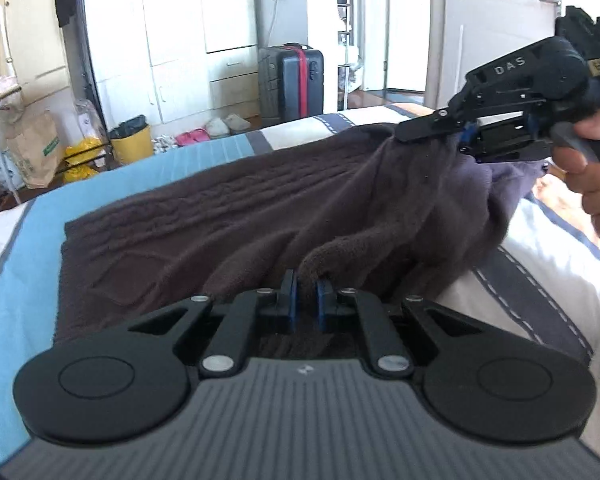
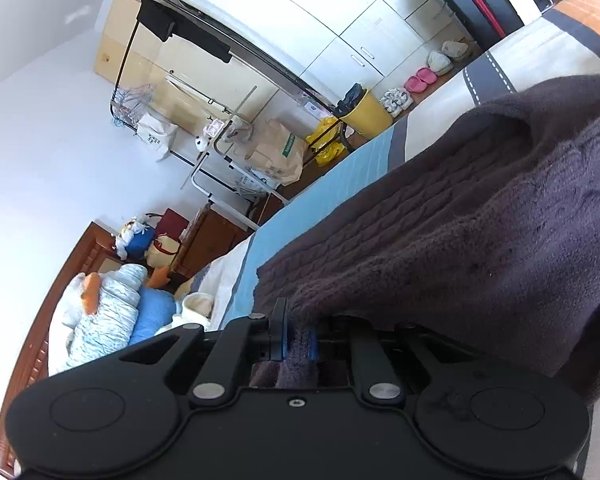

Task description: Fold clothes

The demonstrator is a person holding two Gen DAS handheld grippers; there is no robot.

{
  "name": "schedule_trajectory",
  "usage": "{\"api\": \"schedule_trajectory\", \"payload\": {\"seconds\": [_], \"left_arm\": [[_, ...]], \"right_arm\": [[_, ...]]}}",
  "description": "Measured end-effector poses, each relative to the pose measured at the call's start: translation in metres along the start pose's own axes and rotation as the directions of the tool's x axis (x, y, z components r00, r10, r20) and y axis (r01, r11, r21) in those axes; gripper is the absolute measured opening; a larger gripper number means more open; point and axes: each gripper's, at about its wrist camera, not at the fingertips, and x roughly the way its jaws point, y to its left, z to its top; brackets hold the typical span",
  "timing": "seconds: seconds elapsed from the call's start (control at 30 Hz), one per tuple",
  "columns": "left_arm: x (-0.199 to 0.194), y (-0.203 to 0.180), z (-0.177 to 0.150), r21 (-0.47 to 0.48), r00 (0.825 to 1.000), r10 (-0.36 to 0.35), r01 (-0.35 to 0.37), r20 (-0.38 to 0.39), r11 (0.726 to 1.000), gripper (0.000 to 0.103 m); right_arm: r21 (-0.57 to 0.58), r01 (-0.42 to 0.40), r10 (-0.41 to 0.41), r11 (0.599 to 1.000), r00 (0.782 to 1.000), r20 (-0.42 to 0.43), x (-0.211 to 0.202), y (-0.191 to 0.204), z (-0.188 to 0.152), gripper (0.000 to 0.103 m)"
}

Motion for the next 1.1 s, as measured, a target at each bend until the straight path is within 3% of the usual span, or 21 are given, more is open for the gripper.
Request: {"api": "schedule_trajectory", "payload": {"seconds": [0.17, 0.37, 0.4, 0.5, 0.57, 0.63, 0.7, 0.77, 0.83, 0.93, 1.1], "left_arm": [[0.009, 0.024, 0.034, -0.007, 0.997, 0.058, -0.057, 0.054, 0.998, 0.009], [0.058, 0.09, 0.074, -0.18, 0.997, 0.078, -0.072, 0.023, 0.981, 0.011], [0.067, 0.101, 0.072, -0.23, 0.996, 0.084, -0.078, 0.015, 0.97, 0.012], [0.085, 0.134, 0.055, -0.389, 0.992, 0.125, -0.119, -0.011, 0.914, 0.025], [0.088, 0.152, 0.039, -0.474, 0.994, 0.105, -0.105, -0.026, 0.874, 0.042], [0.087, 0.168, 0.02, -0.54, 0.998, 0.051, -0.06, -0.032, 0.84, 0.045], [0.088, 0.174, 0.011, -0.54, 0.995, -0.019, -0.039, -0.101, 0.841, 0.047], [0.09, 0.179, 0.002, -0.537, 0.98, -0.09, -0.019, -0.176, 0.843, 0.048], [0.091, 0.185, -0.007, -0.536, 0.955, -0.159, 0.001, -0.249, 0.844, 0.048], [0.083, 0.187, -0.004, -0.527, 0.961, -0.192, 0.06, -0.199, 0.848, 0.058], [0.095, 0.19, -0.01, -0.544, 0.962, -0.193, 0.058, -0.194, 0.837, 0.062]], "right_arm": [[-0.007, 0.01, -0.01, 1.0, 1.0, 0.013, -0.001, 0.001, 0.007, 0.015], [-0.004, 0.07, -0.07, 0.998, 0.994, 0.083, -0.011, -0.009, 0.019, 0.036], [0.012, 0.076, -0.077, 0.997, 0.992, 0.096, -0.013, -0.013, 0.02, 0.038], [0.063, 0.112, -0.119, 0.992, 0.985, 0.126, -0.016, -0.027, 0.022, 0.039], [0.075, 0.16, -0.17, 0.984, 0.974, 0.149, -0.019, -0.031, 0.024, 0.04], [0.096, 0.211, -0.227, 0.973, 0.952, 0.206, -0.032, -0.035, 0.029, 0.04], [0.121, 0.26, -0.283, 0.958, 0.922, 0.263, -0.046, -0.04, 0.035, 0.04], [0.148, 0.306, -0.338, 0.94, 0.886, 0.317, -0.059, -0.045, 0.04, 0.044], [0.206, 0.339, -0.394, 0.918, 0.841, 0.37, -0.078, -0.055, 0.046, 0.047], [0.32, 0.294, -0.413, 0.901, 0.807, 0.421, -0.105, -0.08, 0.048, 0.051], [0.34, 0.422, -0.529, 0.84, 0.775, 0.346, -0.104, -0.093, 0.051, 0.053]]}}
